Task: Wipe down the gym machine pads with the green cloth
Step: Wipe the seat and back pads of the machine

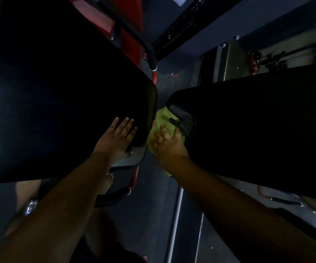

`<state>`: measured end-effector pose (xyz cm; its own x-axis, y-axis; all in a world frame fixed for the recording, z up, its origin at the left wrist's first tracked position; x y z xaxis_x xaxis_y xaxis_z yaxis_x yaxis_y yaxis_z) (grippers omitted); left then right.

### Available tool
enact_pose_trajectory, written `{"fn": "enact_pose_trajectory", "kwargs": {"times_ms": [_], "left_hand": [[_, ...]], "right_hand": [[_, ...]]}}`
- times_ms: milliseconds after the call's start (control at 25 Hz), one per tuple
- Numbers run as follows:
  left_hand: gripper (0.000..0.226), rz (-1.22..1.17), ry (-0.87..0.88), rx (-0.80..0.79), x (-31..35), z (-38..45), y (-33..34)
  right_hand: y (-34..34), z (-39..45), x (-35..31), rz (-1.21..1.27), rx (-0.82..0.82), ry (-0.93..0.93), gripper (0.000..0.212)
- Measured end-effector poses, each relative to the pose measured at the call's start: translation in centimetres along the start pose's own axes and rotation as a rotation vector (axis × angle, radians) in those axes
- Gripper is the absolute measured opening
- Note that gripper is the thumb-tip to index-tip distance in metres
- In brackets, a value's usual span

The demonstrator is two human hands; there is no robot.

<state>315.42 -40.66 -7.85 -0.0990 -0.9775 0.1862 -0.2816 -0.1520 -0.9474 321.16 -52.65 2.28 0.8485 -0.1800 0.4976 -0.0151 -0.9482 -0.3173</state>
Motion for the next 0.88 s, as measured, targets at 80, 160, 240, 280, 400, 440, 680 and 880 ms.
{"fn": "enact_pose_trajectory", "kwargs": {"times_ms": [80, 160, 240, 280, 400, 440, 680, 880], "left_hand": [[0.090, -0.023, 0.007, -0.046, -0.2, -0.9, -0.4], [0.090, -0.047, -0.014, -0.119, -0.2, -2.0, -0.8], [0.094, -0.097, -0.038, -0.214, 0.2, -3.3, -1.6], [0.096, -0.139, -0.045, -0.260, 0.4, -3.9, -2.2], [0.099, -0.268, -0.087, -0.294, 0.7, -5.5, -5.8], [0.099, -0.265, -0.081, -0.274, 1.0, -6.2, -7.5], [0.097, -0.272, -0.062, -0.253, 1.7, -13.2, -17.1], [0.098, -0.303, -0.162, -0.258, -0.7, -20.6, -22.4]], "right_hand": [[0.3, -3.1, 0.6, 0.005, 0.029, -0.027, 0.077], [0.3, -6.4, 2.1, 0.023, 0.089, -0.012, 0.076], [0.1, -9.9, 4.0, 0.021, 0.134, 0.015, 0.077], [0.0, -11.6, 4.9, 0.020, 0.151, 0.033, 0.077], [-0.5, -16.3, 7.0, 0.036, 0.208, 0.100, 0.073], [-0.8, -18.1, 7.6, 0.067, 0.222, 0.129, 0.067], [-3.8, -26.3, 7.7, 0.391, 0.377, 0.276, 0.055], [-10.8, -26.3, 1.0, 0.649, 0.472, 0.215, 0.050]]}}
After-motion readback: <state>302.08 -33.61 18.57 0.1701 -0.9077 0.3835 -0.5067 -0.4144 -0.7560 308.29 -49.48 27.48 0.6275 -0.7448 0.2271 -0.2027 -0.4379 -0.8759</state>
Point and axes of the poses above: each hand's wrist, its own z-axis towards the middle knuckle, its own y-axis out of the palm, x = y × z, the point moved 6 cm from there along z, towards the middle knuckle, and after that the axes turned 5 degrees about x, right-handed, at the moved point
